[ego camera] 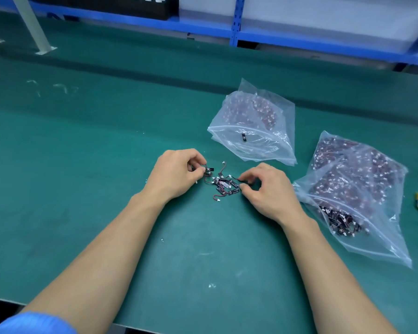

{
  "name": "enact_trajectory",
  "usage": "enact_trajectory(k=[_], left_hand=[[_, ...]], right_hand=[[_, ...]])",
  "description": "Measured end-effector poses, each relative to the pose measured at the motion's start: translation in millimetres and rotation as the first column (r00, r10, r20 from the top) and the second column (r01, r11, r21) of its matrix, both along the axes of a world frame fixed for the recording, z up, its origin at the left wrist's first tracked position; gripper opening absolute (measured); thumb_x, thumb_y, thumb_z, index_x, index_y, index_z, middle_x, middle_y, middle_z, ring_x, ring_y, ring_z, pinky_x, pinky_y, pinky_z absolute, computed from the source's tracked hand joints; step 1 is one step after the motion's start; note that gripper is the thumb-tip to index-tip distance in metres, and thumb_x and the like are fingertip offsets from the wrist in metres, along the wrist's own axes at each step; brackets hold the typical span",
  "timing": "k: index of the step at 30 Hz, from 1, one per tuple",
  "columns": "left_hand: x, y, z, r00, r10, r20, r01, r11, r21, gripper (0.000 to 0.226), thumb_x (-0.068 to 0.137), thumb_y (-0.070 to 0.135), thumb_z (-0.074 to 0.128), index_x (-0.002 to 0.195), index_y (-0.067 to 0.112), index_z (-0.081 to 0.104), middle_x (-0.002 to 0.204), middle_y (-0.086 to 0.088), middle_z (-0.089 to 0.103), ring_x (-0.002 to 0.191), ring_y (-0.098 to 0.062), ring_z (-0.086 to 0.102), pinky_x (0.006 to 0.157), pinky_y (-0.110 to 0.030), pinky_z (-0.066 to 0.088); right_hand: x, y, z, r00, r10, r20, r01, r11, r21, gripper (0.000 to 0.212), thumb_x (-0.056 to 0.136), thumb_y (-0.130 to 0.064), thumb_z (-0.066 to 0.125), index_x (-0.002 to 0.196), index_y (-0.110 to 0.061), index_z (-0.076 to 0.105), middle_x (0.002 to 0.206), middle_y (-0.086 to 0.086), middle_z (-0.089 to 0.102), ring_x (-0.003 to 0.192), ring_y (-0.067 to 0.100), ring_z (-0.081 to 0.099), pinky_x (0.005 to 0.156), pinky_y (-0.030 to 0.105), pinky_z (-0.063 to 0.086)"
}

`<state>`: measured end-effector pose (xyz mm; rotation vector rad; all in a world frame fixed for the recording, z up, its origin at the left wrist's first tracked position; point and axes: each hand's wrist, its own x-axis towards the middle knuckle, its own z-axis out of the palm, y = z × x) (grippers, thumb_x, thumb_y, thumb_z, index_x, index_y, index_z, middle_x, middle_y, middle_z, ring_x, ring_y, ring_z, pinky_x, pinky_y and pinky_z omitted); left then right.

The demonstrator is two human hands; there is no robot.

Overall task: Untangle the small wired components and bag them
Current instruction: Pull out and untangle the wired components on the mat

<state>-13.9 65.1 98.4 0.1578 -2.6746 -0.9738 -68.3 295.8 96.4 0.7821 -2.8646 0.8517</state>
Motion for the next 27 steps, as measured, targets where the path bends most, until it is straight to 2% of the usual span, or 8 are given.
enact_trajectory(k=[3,5,8,10,15,18,22,27], left_hand=[[-1,-2,-1,0.999,0.040,0.009,-0.040,0.999,-0.031,0.013,0.085,0.022,0.070,0.092,0.032,0.070,0.075,0.024,0.067,0.074,-0.001,0.055,0.076,-0.028,0.049],[-1,-1,-3,1.000,0.025,-0.002,-0.025,0.997,-0.068,0.020,0.088,0.025,0.069,0.107,0.033,0.068,0.094,0.023,0.067,0.090,-0.008,0.053,0.086,-0.030,0.046],[-1,7,-3,0.993,-0.115,0.004,0.115,0.990,-0.087,0.032,0.093,0.031,0.065,0.125,0.032,0.064,0.119,0.013,0.062,0.109,-0.012,0.050,0.097,-0.028,0.040],[-1,16,-3,0.974,-0.222,0.043,0.226,0.966,-0.130,0.033,0.095,0.038,0.062,0.127,0.033,0.064,0.122,0.011,0.060,0.112,-0.014,0.048,0.100,-0.032,0.040],[3,29,1,0.930,-0.361,0.070,0.368,0.920,-0.135,0.021,0.089,0.039,0.072,0.107,0.030,0.076,0.116,0.012,0.062,0.107,-0.011,0.051,0.097,-0.033,0.043],[10,30,8,0.897,-0.437,0.069,0.442,0.890,-0.115,0.013,0.084,0.034,0.079,0.095,0.027,0.079,0.104,0.013,0.066,0.091,-0.008,0.061,0.085,-0.033,0.049],[22,36,16,0.832,-0.545,0.105,0.554,0.829,-0.084,0.009,0.076,0.031,0.084,0.083,0.028,0.080,0.091,0.015,0.067,0.071,-0.005,0.061,0.068,-0.017,0.044],[32,44,20,0.753,-0.633,0.179,0.631,0.772,0.076,0.009,0.071,0.030,0.086,0.077,0.029,0.079,0.086,0.015,0.069,0.066,-0.007,0.063,0.059,-0.017,0.046]], right_hand=[[1,3,1,1.000,-0.024,0.018,0.024,1.000,0.010,0.016,0.078,-0.022,0.068,0.087,-0.035,0.068,0.080,-0.015,0.057,0.082,0.010,0.057,0.080,0.035,0.052],[2,3,1,0.999,-0.031,0.028,0.031,1.000,-0.001,0.014,0.075,-0.026,0.067,0.085,-0.035,0.066,0.078,-0.015,0.058,0.080,0.008,0.056,0.078,0.034,0.052],[3,3,2,0.998,-0.054,0.044,0.056,0.998,-0.036,0.018,0.072,-0.034,0.060,0.089,-0.032,0.068,0.076,-0.014,0.061,0.076,0.007,0.056,0.076,0.034,0.052],[2,3,2,0.995,-0.072,0.062,0.076,0.995,-0.061,0.021,0.073,-0.029,0.060,0.093,-0.033,0.068,0.075,-0.014,0.064,0.073,0.005,0.056,0.075,0.035,0.052],[1,6,1,0.996,-0.069,0.063,0.073,0.996,-0.061,0.027,0.080,-0.020,0.063,0.102,-0.033,0.071,0.074,-0.013,0.065,0.072,0.004,0.054,0.078,0.036,0.053],[0,4,0,0.998,-0.046,0.053,0.048,0.998,-0.036,0.023,0.083,-0.022,0.066,0.103,-0.032,0.073,0.076,-0.012,0.064,0.076,0.009,0.055,0.080,0.037,0.052],[-2,4,-2,0.999,-0.033,0.032,0.034,0.999,-0.034,0.015,0.085,-0.022,0.070,0.096,-0.031,0.074,0.074,-0.012,0.061,0.076,0.010,0.054,0.078,0.037,0.051],[-4,4,-5,0.999,-0.039,0.015,0.040,0.997,-0.061,0.009,0.087,-0.024,0.071,0.093,-0.030,0.074,0.073,-0.012,0.063,0.074,0.010,0.055,0.077,0.037,0.051]])
